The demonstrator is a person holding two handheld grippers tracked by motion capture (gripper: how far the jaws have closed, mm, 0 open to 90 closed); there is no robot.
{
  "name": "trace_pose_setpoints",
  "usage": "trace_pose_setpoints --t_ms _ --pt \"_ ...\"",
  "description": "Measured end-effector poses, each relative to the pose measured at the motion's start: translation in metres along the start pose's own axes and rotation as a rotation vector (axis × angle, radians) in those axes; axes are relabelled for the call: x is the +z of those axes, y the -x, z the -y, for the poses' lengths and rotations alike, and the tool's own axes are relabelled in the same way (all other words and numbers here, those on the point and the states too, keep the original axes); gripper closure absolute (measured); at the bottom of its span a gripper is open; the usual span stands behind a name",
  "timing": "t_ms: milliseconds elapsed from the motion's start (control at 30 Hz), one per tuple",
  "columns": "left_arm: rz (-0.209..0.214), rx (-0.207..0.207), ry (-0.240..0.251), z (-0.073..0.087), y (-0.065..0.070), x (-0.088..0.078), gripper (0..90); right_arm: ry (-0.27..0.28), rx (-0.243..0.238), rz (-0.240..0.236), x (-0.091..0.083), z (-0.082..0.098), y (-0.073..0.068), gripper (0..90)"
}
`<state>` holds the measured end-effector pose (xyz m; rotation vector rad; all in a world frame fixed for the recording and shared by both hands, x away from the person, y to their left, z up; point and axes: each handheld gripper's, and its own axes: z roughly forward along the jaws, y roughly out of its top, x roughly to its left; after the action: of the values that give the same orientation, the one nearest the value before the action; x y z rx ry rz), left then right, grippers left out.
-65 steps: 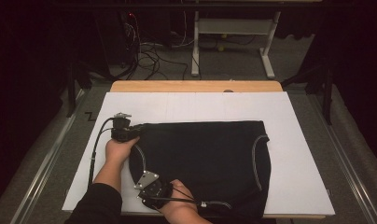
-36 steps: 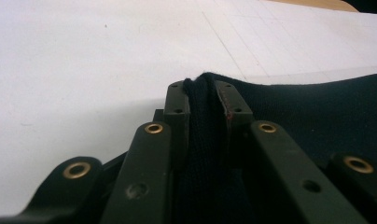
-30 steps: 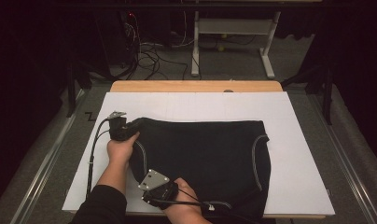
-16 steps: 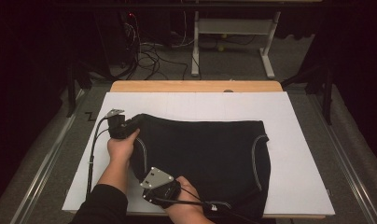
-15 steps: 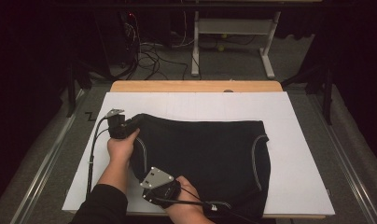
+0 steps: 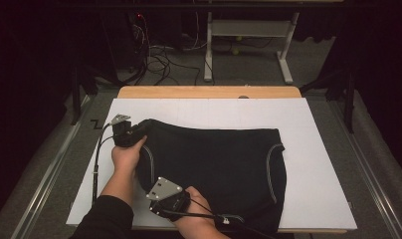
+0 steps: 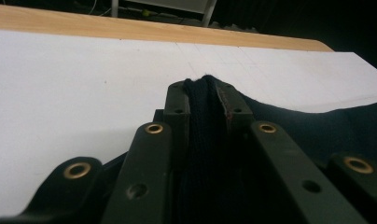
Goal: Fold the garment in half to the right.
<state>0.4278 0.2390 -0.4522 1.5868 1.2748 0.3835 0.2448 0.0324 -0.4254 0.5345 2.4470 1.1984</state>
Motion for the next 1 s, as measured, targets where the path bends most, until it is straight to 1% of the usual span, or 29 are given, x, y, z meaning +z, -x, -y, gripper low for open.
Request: trace_pose_setpoints --t_ms 67,200,300,400,500,567,633,733,800,833,1000 --pt "0.0 -0.001 -0.004 0.0 -0.001 -0.001 73.7 -0.001 0.006 0.0 0.0 0.0 0.0 75.7" --pt "-0.009 0.015 -0.001 0.0 0.0 -0.001 73.7 0.001 0.0 -0.001 0.0 -0.001 0.0 75.7" --pt "-0.004 0.023 0.006 -0.001 0.001 -0.002 73.8 -0.001 0.001 -0.003 0.0 -0.001 0.0 75.7" --pt "-0.009 0.017 0.009 -0.002 0.001 -0.004 73.8 0.002 0.001 -0.005 -0.001 -0.002 0.0 75.7" --pt "-0.023 0.021 0.01 -0.004 0.0 -0.007 73.8 0.008 0.005 -0.004 -0.001 -0.005 -0.001 75.7" --pt "-0.026 0.012 0.015 -0.005 -0.001 -0.009 73.8 0.014 0.005 -0.003 -0.001 -0.008 -0.002 75.7" --pt "-0.026 -0.002 0.013 -0.006 -0.004 -0.011 73.8 0.018 0.002 -0.007 -0.001 -0.01 -0.003 75.7" --pt "-0.035 0.0 0.0 -0.008 -0.01 -0.018 73.7 0.024 0.006 -0.013 0.001 -0.014 -0.005 75.7" --pt "-0.037 0.003 0.004 -0.008 -0.014 -0.023 73.8 0.029 0.004 -0.019 0.004 -0.016 -0.008 75.7" --pt "-0.039 0.005 0.003 -0.008 -0.016 -0.025 73.7 0.032 0.001 -0.023 0.006 -0.017 -0.01 75.7" --pt "-0.054 -0.016 -0.006 -0.005 -0.032 -0.038 73.7 0.038 0.0 -0.051 0.017 -0.022 -0.018 75.7"
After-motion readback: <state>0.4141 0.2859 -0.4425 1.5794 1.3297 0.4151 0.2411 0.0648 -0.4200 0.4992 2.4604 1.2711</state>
